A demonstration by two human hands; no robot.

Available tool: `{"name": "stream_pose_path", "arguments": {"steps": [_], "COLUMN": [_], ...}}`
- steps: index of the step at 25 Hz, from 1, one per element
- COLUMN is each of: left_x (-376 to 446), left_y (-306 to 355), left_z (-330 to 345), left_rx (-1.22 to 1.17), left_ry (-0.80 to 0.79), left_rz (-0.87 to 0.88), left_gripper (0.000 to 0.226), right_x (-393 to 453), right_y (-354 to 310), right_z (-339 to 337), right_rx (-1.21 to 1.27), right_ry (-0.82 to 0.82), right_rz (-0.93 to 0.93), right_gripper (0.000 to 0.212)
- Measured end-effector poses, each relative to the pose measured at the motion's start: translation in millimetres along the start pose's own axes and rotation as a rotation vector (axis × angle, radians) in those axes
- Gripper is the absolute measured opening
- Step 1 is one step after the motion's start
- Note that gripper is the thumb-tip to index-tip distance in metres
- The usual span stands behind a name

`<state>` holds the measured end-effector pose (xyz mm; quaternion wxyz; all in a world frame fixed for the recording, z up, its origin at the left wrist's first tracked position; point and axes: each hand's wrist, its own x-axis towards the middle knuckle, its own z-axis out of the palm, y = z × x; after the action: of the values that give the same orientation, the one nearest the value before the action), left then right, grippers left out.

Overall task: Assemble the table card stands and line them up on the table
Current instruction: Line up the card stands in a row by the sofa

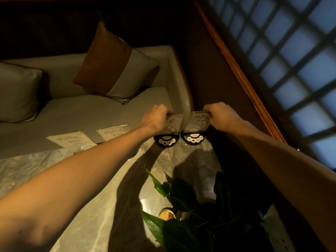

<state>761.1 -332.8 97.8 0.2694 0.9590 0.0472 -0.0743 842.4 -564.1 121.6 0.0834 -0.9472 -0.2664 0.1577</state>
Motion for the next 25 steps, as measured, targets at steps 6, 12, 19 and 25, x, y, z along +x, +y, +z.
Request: {"name": "stream_pose_path", "arguments": {"steps": [6, 12, 19, 25], "left_x": [2, -1, 0, -1], "left_y": [-5, -5, 5, 8], "left_z": [-1, 2, 2, 9], "left_rx": [-0.047, -0.059, -0.103, -0.158], "left_ry": [0.003, 0.028, 0.030, 0.067], "left_rz": [-0.010, -0.004, 0.017, -0.033], "left_gripper": [0.026, 0.026, 0.029, 0.029], "right_x": [2, 5, 4, 4], "right_y": [4, 4, 12, 16], "right_z": [1, -1, 1, 4], "right_rx": [0.024, 0.064, 0.111, 0.133], "right_ry": [0.002, -0.012, -0.024, -0.009], "right_rz": [0.003, -0.013, -0.051, -0.063], "right_gripper": [0.020, 0.019, 0.020, 0.020]}}
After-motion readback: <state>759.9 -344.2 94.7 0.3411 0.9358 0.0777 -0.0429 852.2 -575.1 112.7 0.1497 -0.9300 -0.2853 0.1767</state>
